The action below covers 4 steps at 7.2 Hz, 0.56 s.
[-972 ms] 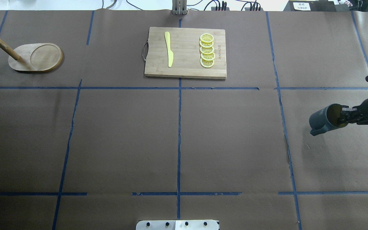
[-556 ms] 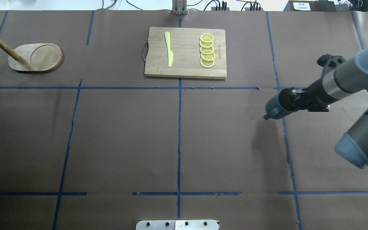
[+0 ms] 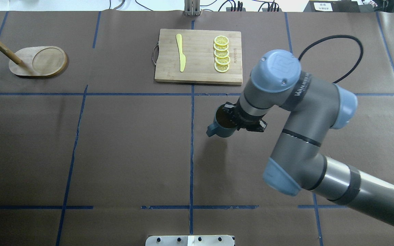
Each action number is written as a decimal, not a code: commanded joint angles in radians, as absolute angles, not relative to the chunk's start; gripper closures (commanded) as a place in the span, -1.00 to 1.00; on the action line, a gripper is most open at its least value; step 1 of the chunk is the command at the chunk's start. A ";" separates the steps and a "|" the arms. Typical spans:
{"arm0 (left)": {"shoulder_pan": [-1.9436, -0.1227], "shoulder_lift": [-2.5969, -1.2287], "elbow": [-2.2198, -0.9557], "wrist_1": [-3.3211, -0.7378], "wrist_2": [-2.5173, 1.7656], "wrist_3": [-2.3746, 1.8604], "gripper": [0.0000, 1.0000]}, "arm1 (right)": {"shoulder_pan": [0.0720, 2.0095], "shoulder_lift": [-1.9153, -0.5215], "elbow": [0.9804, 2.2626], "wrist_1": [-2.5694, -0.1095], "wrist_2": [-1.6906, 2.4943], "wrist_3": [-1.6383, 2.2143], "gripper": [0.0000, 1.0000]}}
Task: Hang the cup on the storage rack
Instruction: 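Carry the teal mug toward the table center and set it upright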
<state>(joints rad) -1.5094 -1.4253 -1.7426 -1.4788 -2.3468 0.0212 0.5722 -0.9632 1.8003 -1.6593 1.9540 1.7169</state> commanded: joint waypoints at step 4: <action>-1.509 -1.425 -1.743 -1.477 -2.349 0.020 -1.00 | 0.463 -0.790 1.606 -1.658 1.879 1.893 0.89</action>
